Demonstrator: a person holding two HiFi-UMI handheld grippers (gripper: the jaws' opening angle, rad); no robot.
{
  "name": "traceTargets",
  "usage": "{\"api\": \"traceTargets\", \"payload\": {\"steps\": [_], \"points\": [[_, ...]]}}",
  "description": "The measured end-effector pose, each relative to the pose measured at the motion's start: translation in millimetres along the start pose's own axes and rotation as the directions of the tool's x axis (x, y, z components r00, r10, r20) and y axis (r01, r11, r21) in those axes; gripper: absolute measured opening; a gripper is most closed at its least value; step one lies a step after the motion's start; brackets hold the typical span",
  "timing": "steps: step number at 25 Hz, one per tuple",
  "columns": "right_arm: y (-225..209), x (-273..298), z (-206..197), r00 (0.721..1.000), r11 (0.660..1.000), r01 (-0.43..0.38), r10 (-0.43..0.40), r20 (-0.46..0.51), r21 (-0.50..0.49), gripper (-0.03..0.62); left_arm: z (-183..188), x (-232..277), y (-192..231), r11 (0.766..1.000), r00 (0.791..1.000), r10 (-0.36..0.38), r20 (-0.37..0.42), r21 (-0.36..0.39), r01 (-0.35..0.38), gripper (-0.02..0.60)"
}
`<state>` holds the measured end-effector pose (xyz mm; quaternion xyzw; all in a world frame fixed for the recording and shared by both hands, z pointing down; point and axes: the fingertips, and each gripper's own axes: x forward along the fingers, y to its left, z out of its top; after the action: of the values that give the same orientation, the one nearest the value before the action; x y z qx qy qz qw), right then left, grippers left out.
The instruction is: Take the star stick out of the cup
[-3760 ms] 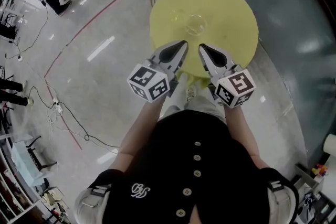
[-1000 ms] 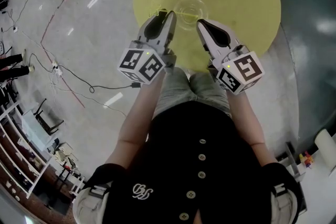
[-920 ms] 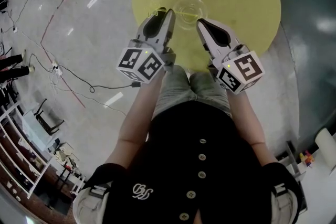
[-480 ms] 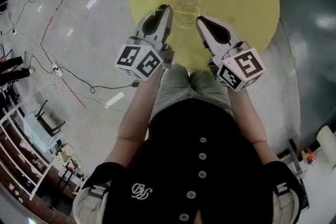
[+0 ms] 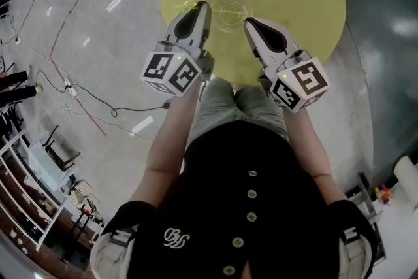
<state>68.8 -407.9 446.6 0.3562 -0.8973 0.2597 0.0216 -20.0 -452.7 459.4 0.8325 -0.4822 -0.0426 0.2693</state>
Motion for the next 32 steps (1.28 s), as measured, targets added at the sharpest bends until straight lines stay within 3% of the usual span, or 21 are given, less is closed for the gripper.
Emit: {"api": "traceTargets", "payload": {"steps": [11,32], "points": [[-2.7,-6.9,3.7,1.000,0.999,0.015,-0.015,-0.003,-0.037,0.003,15.3,-0.2,-10.8,0.999,0.999,-0.041,0.031,0.026,0.040,0.023],[3.3,-33.4,53.6,0.995,0.994,0.027,-0.016,0.101,-0.109,0.003,54.8,-20.1,-44.8,0.997,0.988,-0.061,0.145,0.050,0.054,0.023]]}}
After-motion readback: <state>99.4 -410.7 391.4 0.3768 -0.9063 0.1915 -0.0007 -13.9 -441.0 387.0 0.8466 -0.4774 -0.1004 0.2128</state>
